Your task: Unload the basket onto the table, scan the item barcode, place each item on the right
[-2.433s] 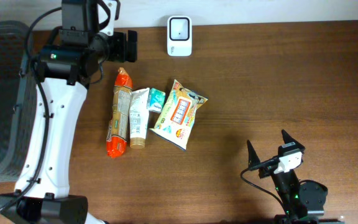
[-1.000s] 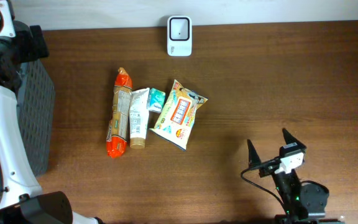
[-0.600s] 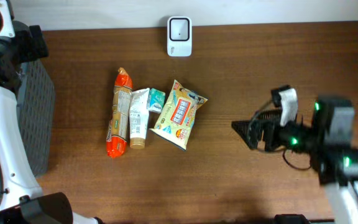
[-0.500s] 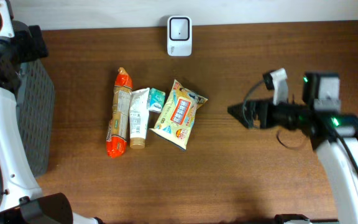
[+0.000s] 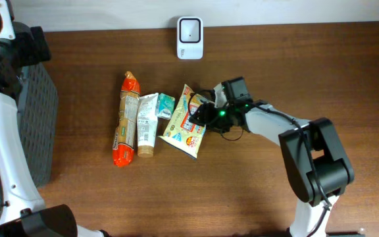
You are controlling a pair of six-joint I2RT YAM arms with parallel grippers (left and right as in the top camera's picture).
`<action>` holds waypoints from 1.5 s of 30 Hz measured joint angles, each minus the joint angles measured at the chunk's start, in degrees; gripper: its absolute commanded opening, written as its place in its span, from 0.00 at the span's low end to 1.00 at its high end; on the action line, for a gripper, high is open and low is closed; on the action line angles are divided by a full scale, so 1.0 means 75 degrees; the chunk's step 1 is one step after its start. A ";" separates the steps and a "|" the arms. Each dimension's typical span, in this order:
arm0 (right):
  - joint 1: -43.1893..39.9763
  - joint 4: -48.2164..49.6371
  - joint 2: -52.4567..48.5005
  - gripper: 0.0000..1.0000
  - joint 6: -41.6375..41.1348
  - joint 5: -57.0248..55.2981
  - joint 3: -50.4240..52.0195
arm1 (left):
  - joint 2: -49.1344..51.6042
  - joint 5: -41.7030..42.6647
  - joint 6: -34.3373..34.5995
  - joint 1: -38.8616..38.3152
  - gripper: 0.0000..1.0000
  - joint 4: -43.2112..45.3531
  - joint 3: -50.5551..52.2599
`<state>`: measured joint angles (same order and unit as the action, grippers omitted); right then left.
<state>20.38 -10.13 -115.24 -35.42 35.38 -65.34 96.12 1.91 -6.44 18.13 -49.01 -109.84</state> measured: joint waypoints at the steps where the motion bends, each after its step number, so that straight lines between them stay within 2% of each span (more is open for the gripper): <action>1: 0.0216 0.0050 0.0000 0.21 -0.0169 -0.0335 -0.0012 | 0.0000 0.0000 0.0000 0.0000 0.99 -0.0003 0.0000; 2: 0.0373 0.0055 0.0000 0.13 -0.0262 -0.0557 -0.0017 | 0.0000 0.0000 0.0000 0.0000 0.99 -0.0003 0.0000; 3: 0.0472 0.0082 0.0015 0.09 -0.0277 -0.0635 -0.0032 | 0.0000 0.0000 0.0000 0.0000 0.99 -0.0003 0.0000; 5: 0.0440 -0.0009 0.0143 0.04 -0.0251 -0.0606 -0.0055 | 0.0000 0.0000 0.0000 0.0000 0.99 -0.0003 0.0000; 7: 0.0297 -0.1011 0.0691 0.04 0.0143 -0.0898 -0.0055 | 0.0000 -0.0003 0.0000 0.0000 0.99 0.0000 0.0000; 9: 0.0143 -0.2873 0.1976 0.04 0.0676 -0.1941 -0.0233 | 0.0000 0.0000 0.0000 0.0000 0.99 0.0003 0.0000; 10: 0.0137 -0.4019 0.2597 0.04 0.0854 -0.2693 -0.0772 | -0.0003 0.0003 0.0000 0.0000 0.99 0.0015 0.0000; 12: 0.0251 -0.6677 0.2926 0.04 0.1052 -0.4698 -0.2410 | -0.0003 -0.0003 -0.0003 0.0000 0.99 -0.0003 0.0000; 13: 0.0385 -0.7653 0.2833 0.04 0.1125 -0.5989 -0.3121 | -0.0003 0.0000 0.0000 0.0000 0.99 0.0000 0.0000; 15: 0.0533 -0.8591 0.2250 0.04 0.1157 -0.7463 -0.3605 | -0.0003 0.0003 0.0000 0.0000 0.99 -0.0003 0.0000; 19: 0.0597 -0.9320 0.0172 0.04 0.1151 -0.9098 -0.3861 | -0.0003 0.0000 0.0000 0.0000 0.99 0.0000 0.0000; 21: 0.0962 -0.9614 -0.1087 0.05 0.1154 -0.9530 -0.4578 | -0.0003 0.0000 0.0000 0.0000 0.99 0.0003 0.0000; 22: 0.1244 -0.9635 -0.1373 0.25 0.1346 -0.9521 -0.4945 | -0.0003 -0.0003 0.0000 0.0000 0.99 -0.0009 0.0000; 23: 0.1600 -0.9323 -0.1545 0.32 0.1609 -0.9366 -0.5152 | -0.0003 0.0000 0.0000 0.0000 0.99 -0.0003 0.0000; 24: 0.1821 -0.9066 -0.1614 0.34 0.1824 -0.9127 -0.5173 | -0.0003 0.0000 0.0000 0.0000 0.99 -0.0003 0.0000; 25: 0.2174 -0.8647 -0.1740 0.42 0.2133 -0.8588 -0.5190 | -0.0003 0.0000 0.0000 0.0000 0.99 -0.0006 0.0000; 26: 0.2468 -0.8282 -0.1798 0.58 0.2331 -0.8026 -0.5196 | -0.0003 0.0000 0.0000 0.0000 0.99 -0.0006 0.0000; 27: 0.2771 -0.7941 -0.1807 0.68 0.2436 -0.7283 -0.5356 | -0.0003 0.0000 0.0000 0.0000 0.99 -0.0003 0.0000; 31: 0.3118 -0.8204 -0.1818 0.70 0.2841 -0.5313 -0.5922 | -0.0003 -0.0003 0.0000 0.0000 0.99 0.0000 0.0000; 32: 0.2958 -0.8559 -0.1795 0.61 0.2891 -0.4788 -0.6295 | -0.0003 0.0000 0.0000 0.0000 0.99 -0.0009 0.0000; 33: 0.2669 -0.8789 -0.1722 0.38 0.2958 -0.4278 -0.6668 | -0.0003 0.0000 0.0000 0.0000 0.99 0.0000 0.0000; 34: 0.2320 -0.8950 -0.1597 0.20 0.2981 -0.3727 -0.6814 | -0.0003 0.0000 0.0000 0.0000 0.99 -0.0003 0.0000; 35: 0.2014 -0.9145 -0.1550 0.11 0.2955 -0.3436 -0.6808 | -0.0003 0.0000 0.0000 0.0000 0.99 -0.0003 0.0000; 37: 0.1542 -0.9594 -0.1550 0.08 0.2527 -0.3663 -0.6534 | -0.0003 0.0000 0.0000 0.0000 0.99 -0.0003 0.0000; 40: 0.1515 -0.9789 -0.1539 0.04 0.1623 -0.4511 -0.6146 | -0.0003 -0.0003 0.0000 0.0000 0.99 -0.0003 0.0000; 44: 0.1614 -0.8338 -0.1527 0.04 0.0874 -0.4704 -0.4488 | -0.0003 0.0000 0.0000 0.0000 0.99 -0.0003 0.0000; 45: 0.1690 -0.7516 -0.1454 0.04 0.0775 -0.4412 -0.3949 | -0.0003 0.0000 0.0000 0.0000 0.99 -0.0006 0.0000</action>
<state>33.06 -66.50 -126.15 -29.61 2.28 -94.96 96.09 1.91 -6.44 18.13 -49.06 -109.84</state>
